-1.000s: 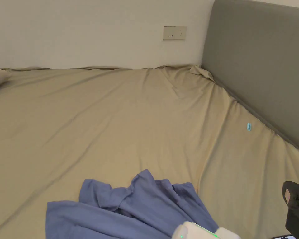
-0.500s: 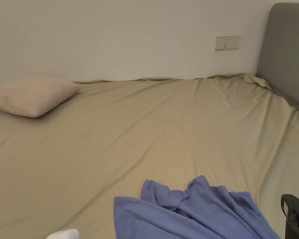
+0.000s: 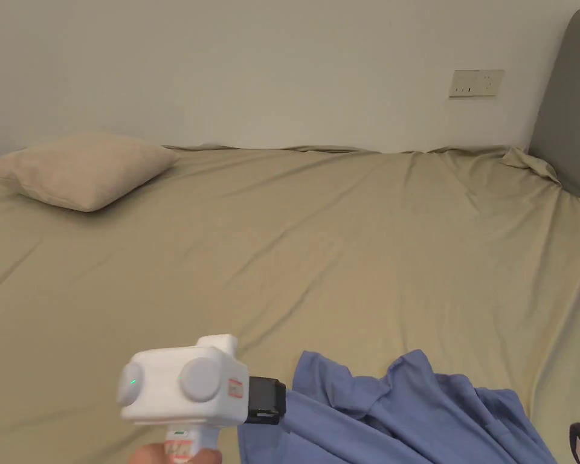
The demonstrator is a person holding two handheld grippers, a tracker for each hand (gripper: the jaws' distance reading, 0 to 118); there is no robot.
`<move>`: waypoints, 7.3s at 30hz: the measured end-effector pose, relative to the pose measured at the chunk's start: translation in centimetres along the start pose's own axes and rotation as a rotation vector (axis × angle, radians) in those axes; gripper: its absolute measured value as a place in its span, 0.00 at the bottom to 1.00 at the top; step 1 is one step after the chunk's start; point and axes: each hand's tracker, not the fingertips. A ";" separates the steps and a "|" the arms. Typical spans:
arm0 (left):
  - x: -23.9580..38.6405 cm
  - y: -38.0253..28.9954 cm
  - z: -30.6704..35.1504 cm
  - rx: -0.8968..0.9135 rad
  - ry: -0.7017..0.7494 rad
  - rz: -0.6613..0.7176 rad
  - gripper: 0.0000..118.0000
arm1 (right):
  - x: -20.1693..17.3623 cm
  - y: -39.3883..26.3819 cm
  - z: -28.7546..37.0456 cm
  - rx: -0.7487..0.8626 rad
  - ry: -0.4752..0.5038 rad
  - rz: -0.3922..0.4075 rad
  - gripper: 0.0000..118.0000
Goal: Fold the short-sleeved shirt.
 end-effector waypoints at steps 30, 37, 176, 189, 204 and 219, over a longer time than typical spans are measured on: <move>0.9 -6.9 6.6 0.110 -0.268 0.118 0.03 | 10.3 -10.1 -9.9 -0.624 -0.003 -0.230 1.00; 1.4 -6.8 4.8 0.104 -0.232 0.116 0.03 | 8.1 -10.3 -10.6 -0.591 0.039 -0.165 0.05; -9.6 -17.8 8.4 0.015 0.098 0.257 0.01 | -2.8 1.8 -0.7 -0.161 0.194 0.006 0.33; -9.9 -17.0 7.8 -0.010 0.067 0.293 0.01 | -0.4 3.3 -32.8 -0.738 0.118 -0.090 0.95; -7.8 -11.8 9.3 0.067 0.016 0.199 0.01 | 0.4 5.1 -24.1 -0.439 0.183 -0.007 0.12; 1.7 9.0 38.3 0.812 0.050 -0.141 0.01 | 12.0 26.4 3.4 0.334 -0.038 -0.087 0.11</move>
